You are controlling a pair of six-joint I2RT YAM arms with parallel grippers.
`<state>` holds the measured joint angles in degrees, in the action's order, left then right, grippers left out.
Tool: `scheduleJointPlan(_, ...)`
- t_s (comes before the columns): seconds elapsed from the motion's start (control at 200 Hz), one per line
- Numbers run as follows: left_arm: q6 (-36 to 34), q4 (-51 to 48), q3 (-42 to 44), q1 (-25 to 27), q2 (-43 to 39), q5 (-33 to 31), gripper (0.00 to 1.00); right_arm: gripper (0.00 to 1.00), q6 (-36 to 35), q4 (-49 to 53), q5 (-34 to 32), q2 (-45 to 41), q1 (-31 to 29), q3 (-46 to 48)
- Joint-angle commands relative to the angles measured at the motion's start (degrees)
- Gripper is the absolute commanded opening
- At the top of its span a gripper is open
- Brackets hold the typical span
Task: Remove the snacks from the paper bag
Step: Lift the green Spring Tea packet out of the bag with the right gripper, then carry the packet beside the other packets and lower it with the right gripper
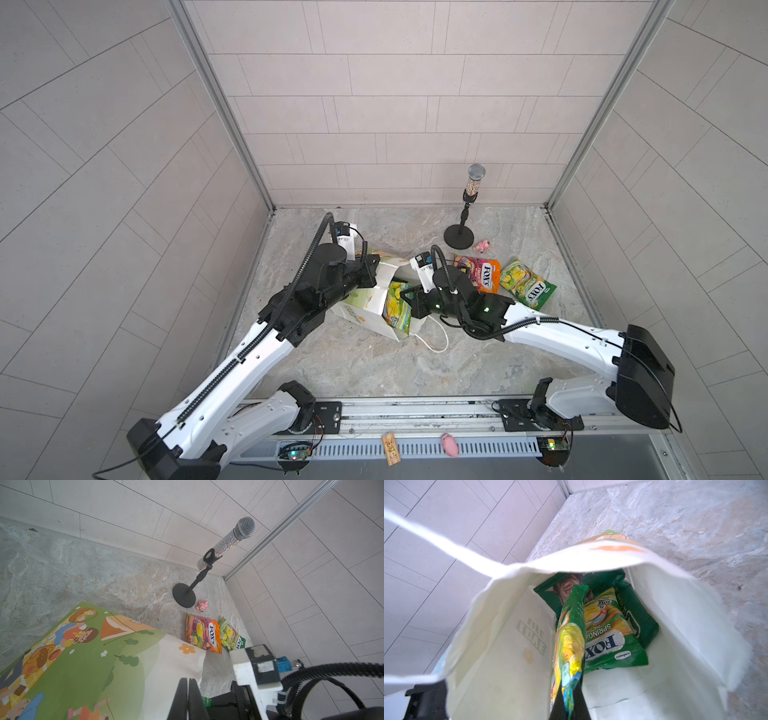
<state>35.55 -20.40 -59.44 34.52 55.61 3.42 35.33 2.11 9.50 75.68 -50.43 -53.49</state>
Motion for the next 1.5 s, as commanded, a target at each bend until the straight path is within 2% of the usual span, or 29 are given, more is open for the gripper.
scheduleJointPlan(0.0, 0.64, 0.19, -0.43, 0.18, -0.3, -2.14, 0.0, 0.0, -2.63, 5.33, 0.84, -5.08, 0.64, -0.65)
scheduleJointPlan(0.45, 0.92, 0.17, -0.12, 0.21, -0.36, -2.53, 0.0, 0.0, -8.7, 22.73, 0.87, -23.24, 4.64, -4.21)
scheduleJointPlan(0.61, 0.84, 0.19, -0.15, 0.19, -0.37, -2.41, 0.0, 0.0, -11.02, 30.2, -3.42, -29.44, 7.51, -5.61)
scheduleJointPlan(0.751, 0.84, 0.13, -0.17, 0.18, -0.49, -2.41, 0.0, 0.0, -12.28, 36.32, -11.4, -34.08, 10.31, -5.96)
scheduleJointPlan(0.941, 0.92, 0.35, -0.3, 0.18, -0.19, -1.99, 0.0, 0.0, -11.73, 42.88, -18.35, -34.41, 15.65, -5.32)
scheduleJointPlan(1.271, 0.77, 0.19, -0.07, 0.16, -0.66, -1.86, 0.0, 0.0, -7.73, 45.48, -20.63, -31.79, 25.08, 1.64)
scheduleJointPlan(1.491, 0.62, 0.03, -0.05, 0.16, -0.78, -1.75, 0.0, 0.0, -4.51, 49.75, -32.66, -28.64, 27.27, 3.66)
